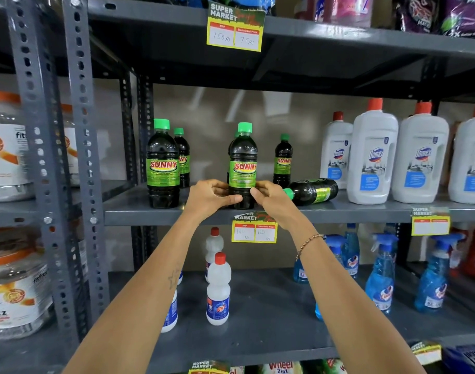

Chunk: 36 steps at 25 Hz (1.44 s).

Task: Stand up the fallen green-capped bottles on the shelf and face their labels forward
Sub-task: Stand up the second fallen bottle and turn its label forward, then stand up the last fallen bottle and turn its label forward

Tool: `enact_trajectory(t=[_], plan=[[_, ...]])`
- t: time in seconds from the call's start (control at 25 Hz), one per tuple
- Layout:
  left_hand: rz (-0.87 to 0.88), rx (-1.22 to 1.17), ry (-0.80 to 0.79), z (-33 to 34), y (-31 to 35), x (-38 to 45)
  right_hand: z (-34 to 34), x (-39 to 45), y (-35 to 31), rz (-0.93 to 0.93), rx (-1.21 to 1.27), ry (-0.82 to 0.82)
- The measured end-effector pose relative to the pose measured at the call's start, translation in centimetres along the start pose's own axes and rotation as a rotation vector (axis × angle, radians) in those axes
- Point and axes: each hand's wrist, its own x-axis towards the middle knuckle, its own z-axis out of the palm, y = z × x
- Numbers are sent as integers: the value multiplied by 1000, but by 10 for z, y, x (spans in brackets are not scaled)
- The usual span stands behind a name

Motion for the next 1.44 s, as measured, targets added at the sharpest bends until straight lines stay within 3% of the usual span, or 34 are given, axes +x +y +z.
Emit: enact_trajectory(t=[0.28, 0.36, 0.44, 0.48, 0.56, 0.68, 0.88, 1.0, 1.12, 1.24, 1.44], plan=[[25, 27, 23, 1, 3, -4, -3, -10, -2, -26, -79, -5], [43, -1, 243, 6, 6, -19, -11, -14, -3, -74, -112, 87], [186, 4, 528, 19, 6, -39, -28, -16, -8, -149, -5, 170], [267, 27, 596, 30, 7, -47, -42, -16, -11, -184, 42, 199], [410, 90, 564, 63, 16, -58, -79, -11, -15, -237, 45, 225], [543, 302, 413, 120, 28, -58, -137, -4, -13, -260, -365, 140], [370, 677, 498, 170, 19, -44, -172, 26, 5, -57, -865, -282], [329, 933, 427, 167, 17, -35, -163, 40, 6, -55, -937, -422], [419, 1043, 402, 162, 10, -32, -155, 53, 14, -71, -944, -513], [436, 1059, 441, 163, 2, -30, -157, 57, 19, -125, -949, -455], [468, 1042, 529, 168, 0, -27, -163, 44, 31, -282, -890, -160]])
